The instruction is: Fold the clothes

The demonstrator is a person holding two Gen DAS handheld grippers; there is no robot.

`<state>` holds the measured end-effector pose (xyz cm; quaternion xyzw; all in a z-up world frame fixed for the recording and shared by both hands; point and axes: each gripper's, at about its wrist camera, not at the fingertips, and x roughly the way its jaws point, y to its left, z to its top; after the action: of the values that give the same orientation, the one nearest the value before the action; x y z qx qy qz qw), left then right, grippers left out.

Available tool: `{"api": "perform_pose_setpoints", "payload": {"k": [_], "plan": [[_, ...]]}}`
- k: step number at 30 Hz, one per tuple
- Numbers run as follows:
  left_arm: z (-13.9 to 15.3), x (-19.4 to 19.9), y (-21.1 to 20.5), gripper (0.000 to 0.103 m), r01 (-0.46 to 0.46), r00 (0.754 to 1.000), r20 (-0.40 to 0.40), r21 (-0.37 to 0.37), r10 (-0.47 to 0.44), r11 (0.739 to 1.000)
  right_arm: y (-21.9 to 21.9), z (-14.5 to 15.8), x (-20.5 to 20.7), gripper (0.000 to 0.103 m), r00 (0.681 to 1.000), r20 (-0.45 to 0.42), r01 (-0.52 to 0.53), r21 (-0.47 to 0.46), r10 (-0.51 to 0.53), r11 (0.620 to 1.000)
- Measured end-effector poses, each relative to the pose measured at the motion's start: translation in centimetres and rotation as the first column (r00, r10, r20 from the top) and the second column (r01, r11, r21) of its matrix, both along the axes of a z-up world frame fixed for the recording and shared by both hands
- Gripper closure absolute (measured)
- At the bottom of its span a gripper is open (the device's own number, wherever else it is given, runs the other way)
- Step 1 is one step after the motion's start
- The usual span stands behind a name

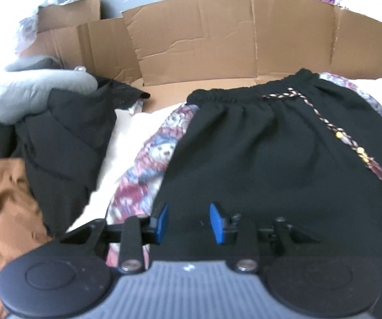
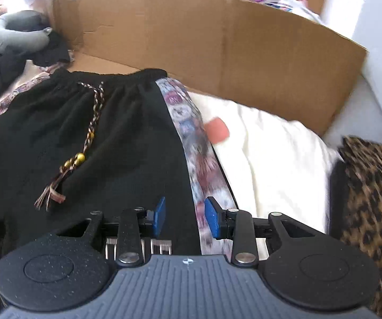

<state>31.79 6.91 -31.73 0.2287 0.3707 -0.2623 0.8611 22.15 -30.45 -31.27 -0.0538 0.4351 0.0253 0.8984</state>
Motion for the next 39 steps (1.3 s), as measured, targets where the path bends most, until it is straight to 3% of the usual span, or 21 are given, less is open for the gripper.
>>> {"api": "perform_pose_setpoints", "payload": {"k": [3,12,18,22,26,30,33,35,39], "plan": [[-0.1,1.7,-0.7,0.072,-0.023,1.000,0.020,0.009,0.023,1.000,-0.1,-0.4,2.1,0.065,1.000,0.012,-0.003,-0.026,0.004,1.000],[-0.5,8.4,-2.5,0.072,-0.074,0.994,0.080,0.017,0.073,0.997,-2.1,-1.5,6.4,0.065,0.994,0.048,0.094,0.019,-0.095,0.995],[-1.4,11.7,-4.1,0.071,-0.053,0.998,0.038,-0.054,0.055,0.997,-2.5,-2.3,9.2,0.065,0.990,0.060,0.126,0.059,-0.130,0.990],[-1.9,13.4,-5.6,0.058,-0.021,1.000,0.002,-0.108,0.021,0.994,-2.1,-2.1,11.4,0.065,0.986,0.092,0.131,0.088,-0.139,0.987],[-3.0,14.6,-6.9,0.055,0.031,0.999,-0.013,-0.083,-0.032,0.996,-1.7,-2.8,13.6,0.065,0.988,0.096,0.113,0.092,-0.122,0.989],[-4.2,15.9,-7.2,0.056,0.057,0.995,-0.078,-0.079,-0.063,0.995,-1.5,-3.6,15.6,0.065,0.990,0.093,0.098,0.105,-0.108,0.990],[-4.7,16.2,-7.2,0.068,0.089,0.990,-0.102,-0.079,-0.097,0.993,-1.3,-4.3,16.4,0.065,0.992,0.082,0.088,0.105,-0.097,0.991],[-4.8,15.9,-7.2,0.093,0.118,0.987,-0.103,-0.072,-0.125,0.990,-1.1,-4.7,16.8,0.065,0.994,0.070,0.075,0.106,-0.083,0.991],[-4.5,15.7,-6.8,0.098,0.128,0.988,-0.072,-0.075,-0.134,0.989,-0.8,-5.2,17.2,0.064,0.998,0.048,0.036,0.103,-0.042,0.994]]}}
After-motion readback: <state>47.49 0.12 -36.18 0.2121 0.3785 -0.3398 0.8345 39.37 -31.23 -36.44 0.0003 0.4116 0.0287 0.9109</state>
